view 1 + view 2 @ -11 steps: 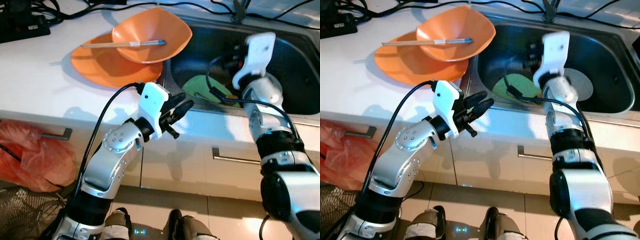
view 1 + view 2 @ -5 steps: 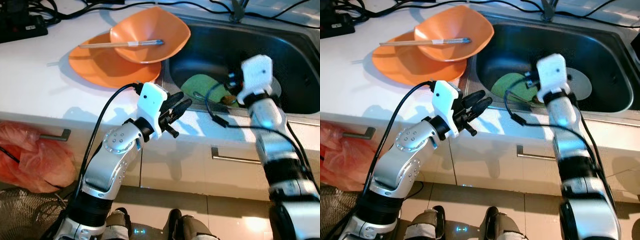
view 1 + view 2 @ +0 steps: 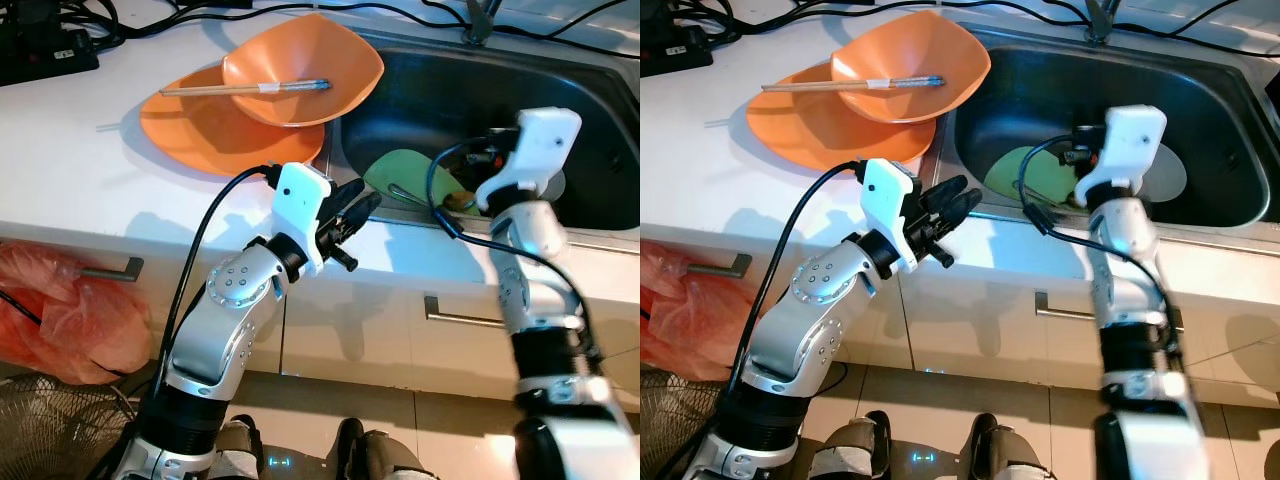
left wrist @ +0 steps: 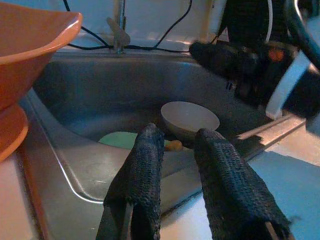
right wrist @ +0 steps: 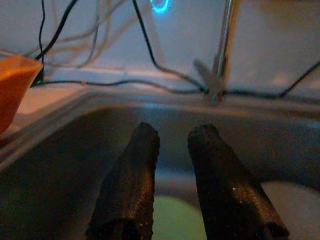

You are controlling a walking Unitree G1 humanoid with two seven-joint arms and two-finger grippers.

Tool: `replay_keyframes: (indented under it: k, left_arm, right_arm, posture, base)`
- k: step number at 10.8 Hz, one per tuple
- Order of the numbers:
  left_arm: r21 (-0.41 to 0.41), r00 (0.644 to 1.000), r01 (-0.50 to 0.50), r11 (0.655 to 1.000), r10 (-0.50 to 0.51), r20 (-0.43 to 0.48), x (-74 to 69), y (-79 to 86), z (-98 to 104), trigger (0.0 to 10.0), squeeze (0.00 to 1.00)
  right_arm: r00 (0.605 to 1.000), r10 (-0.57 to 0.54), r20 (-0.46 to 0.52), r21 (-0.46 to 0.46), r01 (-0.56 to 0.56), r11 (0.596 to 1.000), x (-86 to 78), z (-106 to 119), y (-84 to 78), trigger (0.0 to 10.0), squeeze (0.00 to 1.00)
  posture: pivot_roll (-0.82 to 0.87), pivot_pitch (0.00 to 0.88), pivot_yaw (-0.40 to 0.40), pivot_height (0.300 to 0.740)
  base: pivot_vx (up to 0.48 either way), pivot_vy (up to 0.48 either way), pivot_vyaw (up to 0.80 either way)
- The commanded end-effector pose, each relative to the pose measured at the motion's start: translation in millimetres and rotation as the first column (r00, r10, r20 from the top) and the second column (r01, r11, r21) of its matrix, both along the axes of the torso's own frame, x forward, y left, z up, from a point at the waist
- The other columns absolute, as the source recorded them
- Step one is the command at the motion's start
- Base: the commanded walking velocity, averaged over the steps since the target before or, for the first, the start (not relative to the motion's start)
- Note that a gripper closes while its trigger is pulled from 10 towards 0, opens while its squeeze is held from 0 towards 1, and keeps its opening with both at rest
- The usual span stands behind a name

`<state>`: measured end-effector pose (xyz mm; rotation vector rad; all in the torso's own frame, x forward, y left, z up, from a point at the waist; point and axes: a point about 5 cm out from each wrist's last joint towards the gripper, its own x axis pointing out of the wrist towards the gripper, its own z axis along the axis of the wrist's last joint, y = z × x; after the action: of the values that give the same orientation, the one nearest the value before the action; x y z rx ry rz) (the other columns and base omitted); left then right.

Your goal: Kitchen organization

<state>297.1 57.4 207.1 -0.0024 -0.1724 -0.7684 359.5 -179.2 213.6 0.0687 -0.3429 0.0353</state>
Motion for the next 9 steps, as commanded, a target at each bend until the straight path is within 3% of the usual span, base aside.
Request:
replay_keyframes:
  k: [1,5,7,9]
  left_arm:
    - [-0.002,1.0,-0.009,1.0,0.009,-0.013,-0.9,-1.3,-5.1,10.0,0.0]
    - [-0.039,0.996,-0.083,0.996,0.081,-0.032,1.4,6.4,-12.3,10.0,0.0]
    - [-0.047,0.996,-0.08,0.996,0.078,-0.04,1.7,5.3,-13.7,10.0,0.0]
    - [-0.05,0.997,-0.072,0.996,0.07,-0.04,1.9,2.8,-15.2,10.0,0.0]
  right_arm:
    - [1.0,0.007,0.002,0.037,-0.007,0.999,-4.7,-0.2,-2.9,10.0,0.0]
    - [0.995,0.074,0.068,0.089,-0.079,0.993,-31.6,-4.3,2.8,10.0,0.0]
    - [0.992,0.098,0.083,0.112,-0.107,0.988,-44.0,-6.1,-2.5,10.0,0.0]
    - [0.976,0.207,0.067,0.127,-0.214,0.969,-52.1,-12.4,2.6,10.0,0.0]
  posture:
    - [0.19,0.221,-0.092,0.74]
    - [0.18,0.215,-0.088,0.74]
    - [0.17,0.21,-0.084,0.74]
    - [0.16,0.204,-0.081,0.74]
  base:
    - [0.0,0.0,0.0]
    - [0.0,0.0,0.0]
    - [0.0,0.0,0.0]
    - [0.0,0.0,0.0]
